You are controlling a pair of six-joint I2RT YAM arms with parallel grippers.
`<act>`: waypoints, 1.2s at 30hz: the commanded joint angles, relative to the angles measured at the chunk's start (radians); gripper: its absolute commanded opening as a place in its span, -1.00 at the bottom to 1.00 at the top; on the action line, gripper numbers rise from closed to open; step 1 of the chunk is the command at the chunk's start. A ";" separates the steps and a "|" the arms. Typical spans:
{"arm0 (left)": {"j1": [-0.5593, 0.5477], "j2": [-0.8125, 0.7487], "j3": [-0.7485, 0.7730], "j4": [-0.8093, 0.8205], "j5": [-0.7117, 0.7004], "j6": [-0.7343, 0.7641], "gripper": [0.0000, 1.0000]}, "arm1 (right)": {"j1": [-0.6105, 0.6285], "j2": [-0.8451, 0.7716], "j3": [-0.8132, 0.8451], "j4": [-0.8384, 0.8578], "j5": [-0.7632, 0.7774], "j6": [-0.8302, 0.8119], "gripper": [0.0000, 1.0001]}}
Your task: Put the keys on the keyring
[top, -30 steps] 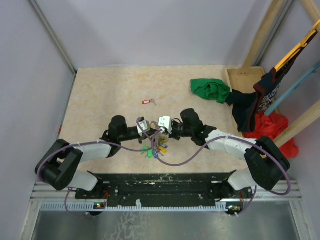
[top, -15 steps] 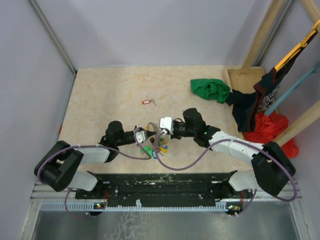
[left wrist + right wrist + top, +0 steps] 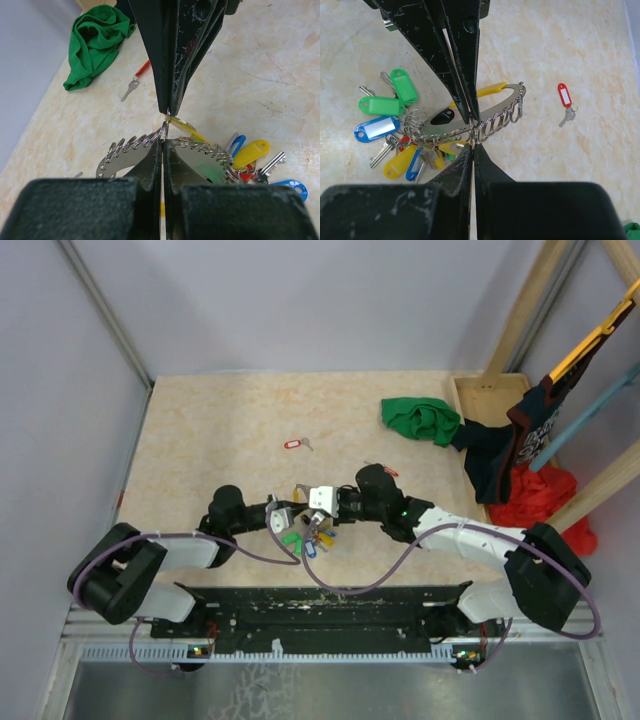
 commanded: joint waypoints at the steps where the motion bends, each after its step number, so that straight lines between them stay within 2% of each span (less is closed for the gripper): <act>1: -0.006 -0.023 -0.004 0.054 0.013 0.016 -1.00 | 0.018 -0.019 0.011 0.051 0.044 -0.022 -1.00; 36: -0.007 -0.018 0.013 0.022 0.004 -0.005 -1.00 | 0.036 -0.019 0.021 0.020 0.056 -0.030 -1.00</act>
